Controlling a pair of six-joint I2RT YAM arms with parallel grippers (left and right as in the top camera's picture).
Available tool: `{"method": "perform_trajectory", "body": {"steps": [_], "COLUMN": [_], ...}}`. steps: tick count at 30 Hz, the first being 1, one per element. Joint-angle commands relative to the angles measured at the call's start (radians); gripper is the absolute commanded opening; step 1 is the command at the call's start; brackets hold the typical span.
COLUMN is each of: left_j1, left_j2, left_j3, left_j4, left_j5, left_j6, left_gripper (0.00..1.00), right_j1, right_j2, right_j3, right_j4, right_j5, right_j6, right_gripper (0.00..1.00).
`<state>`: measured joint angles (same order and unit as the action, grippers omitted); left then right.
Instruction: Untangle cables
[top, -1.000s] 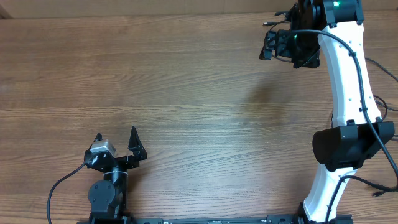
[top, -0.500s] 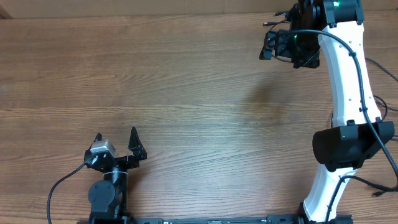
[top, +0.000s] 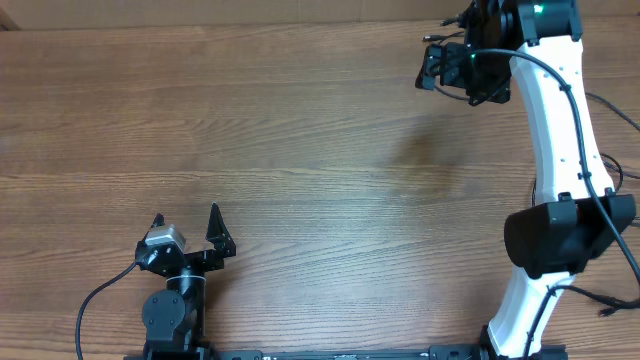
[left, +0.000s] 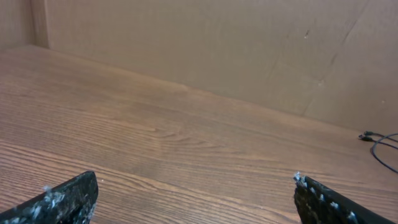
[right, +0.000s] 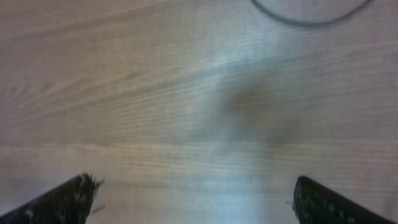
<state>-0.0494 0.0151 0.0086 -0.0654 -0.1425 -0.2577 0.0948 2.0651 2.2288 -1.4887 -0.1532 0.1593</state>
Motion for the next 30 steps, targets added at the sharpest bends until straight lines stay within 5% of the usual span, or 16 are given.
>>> {"method": "perform_trajectory", "body": {"steps": [1, 18, 24, 30], "left_j1": [0.010, 0.010, 0.010, 0.010], "left_j2": [-0.010, -0.010, -0.010, -0.010], "left_j3": [-0.003, -0.003, -0.003, -0.003], "left_j4": [-0.002, -0.002, -0.002, -0.002], "left_j5": [0.012, 0.012, 0.012, 0.012], "left_j6": [0.018, 0.018, 0.018, 0.018], "left_gripper": [1.00, 1.00, 1.00, 1.00], "right_j1": [0.003, 0.003, 0.003, 0.003], "right_j2": [-0.140, -0.950, -1.225, -1.470], "right_j3": [-0.206, -1.456, -1.773, -1.993], "right_j4": [0.139, 1.261, 1.569, 1.698], "right_j5": [-0.006, -0.005, -0.006, -0.005], "right_j6": [0.039, 0.049, 0.049, 0.048], "right_gripper": [1.00, 1.00, 1.00, 1.00]}}
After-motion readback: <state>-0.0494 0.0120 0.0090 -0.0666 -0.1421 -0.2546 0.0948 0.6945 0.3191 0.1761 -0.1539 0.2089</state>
